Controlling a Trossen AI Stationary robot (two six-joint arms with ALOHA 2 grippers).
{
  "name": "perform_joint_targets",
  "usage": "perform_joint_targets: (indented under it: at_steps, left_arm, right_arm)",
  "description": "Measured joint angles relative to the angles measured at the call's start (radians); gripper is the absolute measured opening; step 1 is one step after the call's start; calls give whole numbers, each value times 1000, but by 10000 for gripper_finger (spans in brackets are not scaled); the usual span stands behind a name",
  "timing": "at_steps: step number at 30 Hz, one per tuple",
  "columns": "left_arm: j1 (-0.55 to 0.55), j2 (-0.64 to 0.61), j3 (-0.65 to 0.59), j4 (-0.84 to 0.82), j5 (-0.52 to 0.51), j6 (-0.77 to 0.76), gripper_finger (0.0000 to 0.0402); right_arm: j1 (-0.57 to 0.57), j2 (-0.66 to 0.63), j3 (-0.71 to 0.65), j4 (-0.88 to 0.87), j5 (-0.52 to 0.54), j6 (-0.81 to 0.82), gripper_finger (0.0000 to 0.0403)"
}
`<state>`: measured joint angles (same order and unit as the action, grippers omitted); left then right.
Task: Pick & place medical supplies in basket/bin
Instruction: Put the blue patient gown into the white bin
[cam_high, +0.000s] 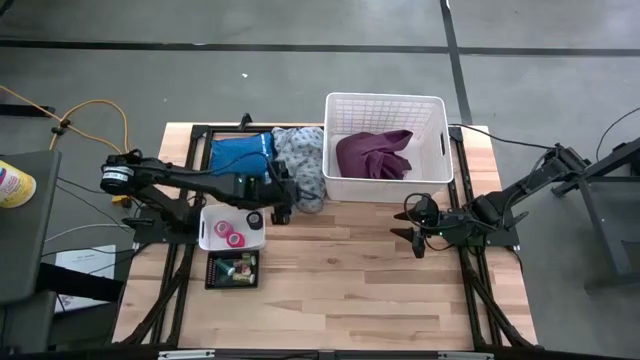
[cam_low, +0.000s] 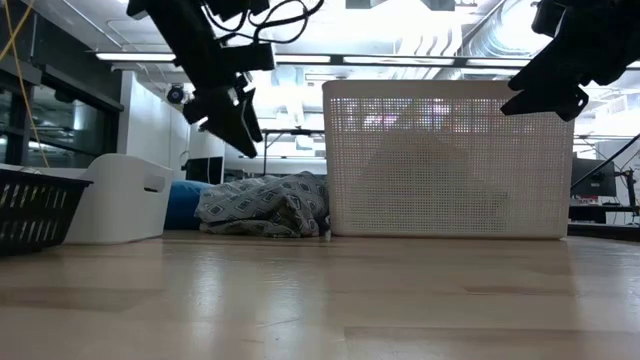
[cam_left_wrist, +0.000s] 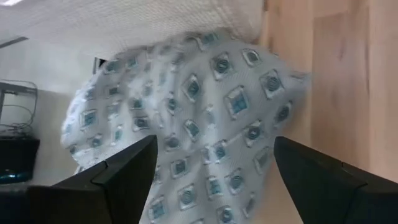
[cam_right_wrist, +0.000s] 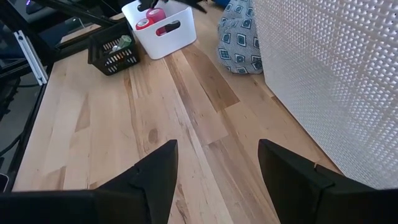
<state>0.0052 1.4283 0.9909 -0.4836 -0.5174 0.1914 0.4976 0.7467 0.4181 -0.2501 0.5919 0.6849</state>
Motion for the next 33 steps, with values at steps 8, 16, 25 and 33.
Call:
perform_joint_targets:
  at_steps: [8,16,25,33]
  left_arm:
    - [-94,117,0,-10,-145,-114,315]
    - [-161,205,0,3,-210,-191,315]
    - [-199,275,0,28,-247,-227,315]
    - [-183,350,0,68,-288,-238,315]
  right_arm:
    - [0,0,0,0,0,0,210]
    - [0,0,0,0,0,0,210]
    - [0,0,0,0,0,0,210]
    - [0,0,0,0,0,0,210]
